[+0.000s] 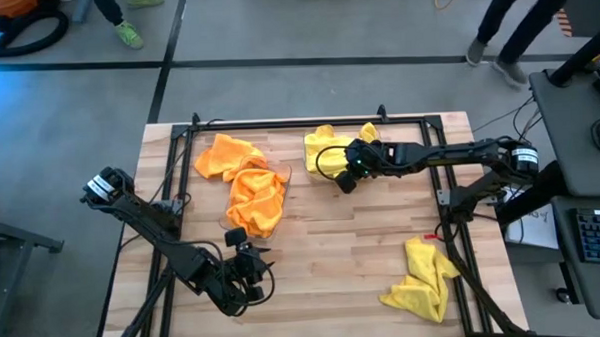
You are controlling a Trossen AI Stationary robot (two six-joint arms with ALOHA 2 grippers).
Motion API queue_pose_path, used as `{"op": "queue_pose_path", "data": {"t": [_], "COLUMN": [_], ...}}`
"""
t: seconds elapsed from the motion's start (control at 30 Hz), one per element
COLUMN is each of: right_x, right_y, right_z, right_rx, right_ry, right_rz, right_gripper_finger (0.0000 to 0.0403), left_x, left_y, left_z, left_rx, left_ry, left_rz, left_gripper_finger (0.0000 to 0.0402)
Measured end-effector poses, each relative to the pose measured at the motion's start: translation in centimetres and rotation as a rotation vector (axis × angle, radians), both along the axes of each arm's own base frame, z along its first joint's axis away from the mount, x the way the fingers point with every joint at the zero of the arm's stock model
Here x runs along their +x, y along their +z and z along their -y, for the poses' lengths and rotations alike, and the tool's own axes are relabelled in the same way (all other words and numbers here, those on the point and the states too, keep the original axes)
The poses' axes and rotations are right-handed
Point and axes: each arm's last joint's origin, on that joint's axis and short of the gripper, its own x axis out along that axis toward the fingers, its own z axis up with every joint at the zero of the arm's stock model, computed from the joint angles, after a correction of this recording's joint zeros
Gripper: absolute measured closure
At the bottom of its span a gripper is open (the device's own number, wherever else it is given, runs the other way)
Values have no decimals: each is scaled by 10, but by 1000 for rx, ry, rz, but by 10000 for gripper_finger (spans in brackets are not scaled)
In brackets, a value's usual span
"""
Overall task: Sort microfiber towel by color & place in baskets
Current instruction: Put the yellow microfiber towel into the right transparent bin
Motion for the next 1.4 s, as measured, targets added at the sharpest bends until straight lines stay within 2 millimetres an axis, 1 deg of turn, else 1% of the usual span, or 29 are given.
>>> {"op": "queue_pose_path", "data": {"t": [0.13, 0.5, 1.4], "right_x": [0, -4, -3], "right_y": [-2, -14, -13], "right_z": [0, 1, 1], "right_rx": [0, -4, -18], "right_ry": [-1, -6, 2], "right_rz": [1, 14, 34], "right_gripper_finger": [394, 394, 394], "left_x": [0, 0, 0], "left_y": [0, 0, 0], "left_z": [0, 0, 0], "left_rx": [0, 0, 0], "left_ry": [0, 0, 0], "left_rz": [0, 0, 0], "left_gripper_finger": [256, 256, 256]}}
